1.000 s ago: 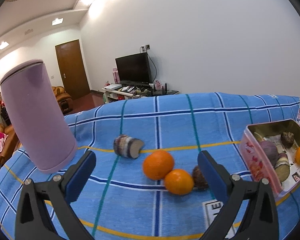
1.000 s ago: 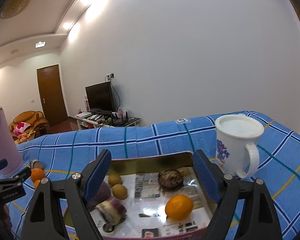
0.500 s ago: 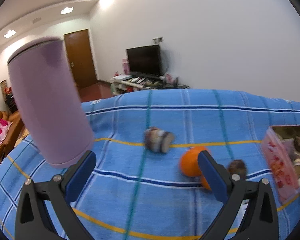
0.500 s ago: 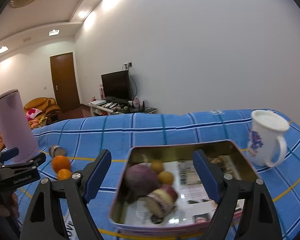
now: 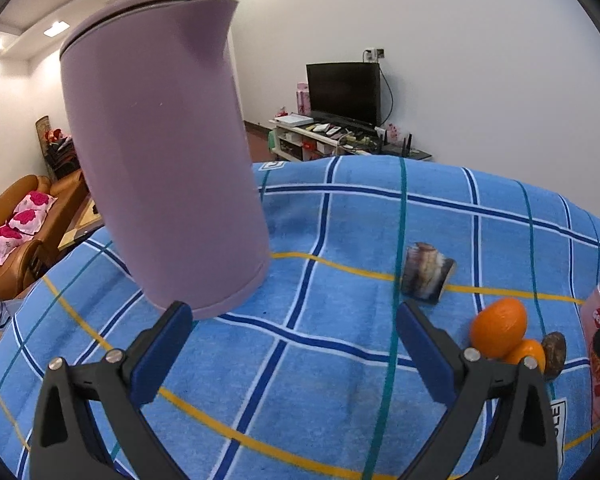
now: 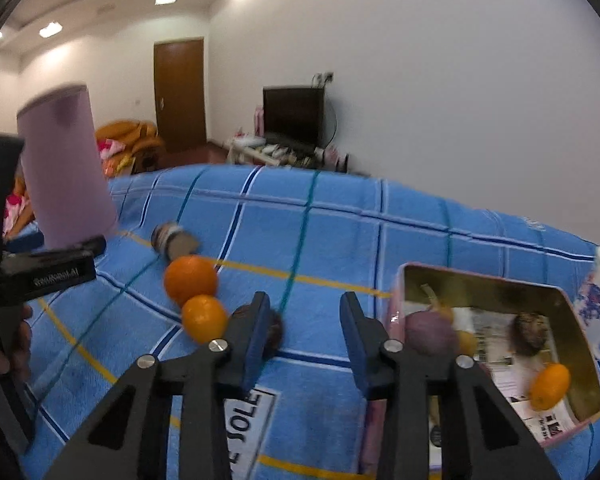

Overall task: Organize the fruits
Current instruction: 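Withdraw both grippers from the tin toward the remaining fruits, then lower the right gripper onto the dark brown round fruit and close it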

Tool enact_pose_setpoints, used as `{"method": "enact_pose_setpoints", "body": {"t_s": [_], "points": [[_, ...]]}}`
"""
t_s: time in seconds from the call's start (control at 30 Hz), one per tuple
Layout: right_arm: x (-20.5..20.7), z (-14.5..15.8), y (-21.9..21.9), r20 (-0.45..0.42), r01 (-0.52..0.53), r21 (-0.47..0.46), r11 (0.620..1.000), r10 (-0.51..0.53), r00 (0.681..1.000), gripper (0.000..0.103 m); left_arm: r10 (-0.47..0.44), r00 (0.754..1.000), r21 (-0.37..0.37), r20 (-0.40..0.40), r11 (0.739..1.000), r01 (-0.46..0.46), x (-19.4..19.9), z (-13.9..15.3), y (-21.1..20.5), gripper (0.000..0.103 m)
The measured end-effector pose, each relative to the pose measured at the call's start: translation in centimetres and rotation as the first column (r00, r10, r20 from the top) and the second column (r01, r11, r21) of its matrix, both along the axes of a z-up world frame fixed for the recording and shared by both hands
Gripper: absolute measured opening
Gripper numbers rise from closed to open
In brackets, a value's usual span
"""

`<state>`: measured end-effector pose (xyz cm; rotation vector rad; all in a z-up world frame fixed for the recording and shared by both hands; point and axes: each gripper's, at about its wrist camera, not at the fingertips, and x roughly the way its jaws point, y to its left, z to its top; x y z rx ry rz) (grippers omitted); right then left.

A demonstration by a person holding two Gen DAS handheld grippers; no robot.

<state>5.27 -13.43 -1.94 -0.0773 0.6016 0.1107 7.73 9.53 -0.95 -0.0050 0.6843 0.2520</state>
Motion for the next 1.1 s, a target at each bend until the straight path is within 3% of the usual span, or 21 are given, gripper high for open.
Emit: {"method": "enact_pose_setpoints", "body": {"t_s": [0.37,0.53,0.7,1.1], "points": [[2.4,-2.2,1.0,-0.171,-0.054,0.059,0.997,0.064,0.983,0.040,-0.016,1.000,-0.039,-0.018,0.999,0.015,-0.1,0.0,0.2,0.103],[3.4,-2.8,1.1,-0.217,-0.056,0.090,0.994,0.075,0.973,0.049,-0.018,0.999,-0.058,-0.027,0.998,0.016,-0.1,-0.1,0.3,0.103],[5.2,-3.9,1.9,-0.285,-0.060,0.143,0.988,0.099,0.953,0.050,-0.014,0.999,-0.057,-0.031,0.998,0.012,0.1,-0.1,0.5,0.103],[5.7,-4.3,4.3,-0.292,-0.091,0.060,0.994,0.105,0.951,0.049,-0.060,0.997,-0.021,-0.055,0.998,0.059,0.4,-0.7,-0.5,0.103]]}}
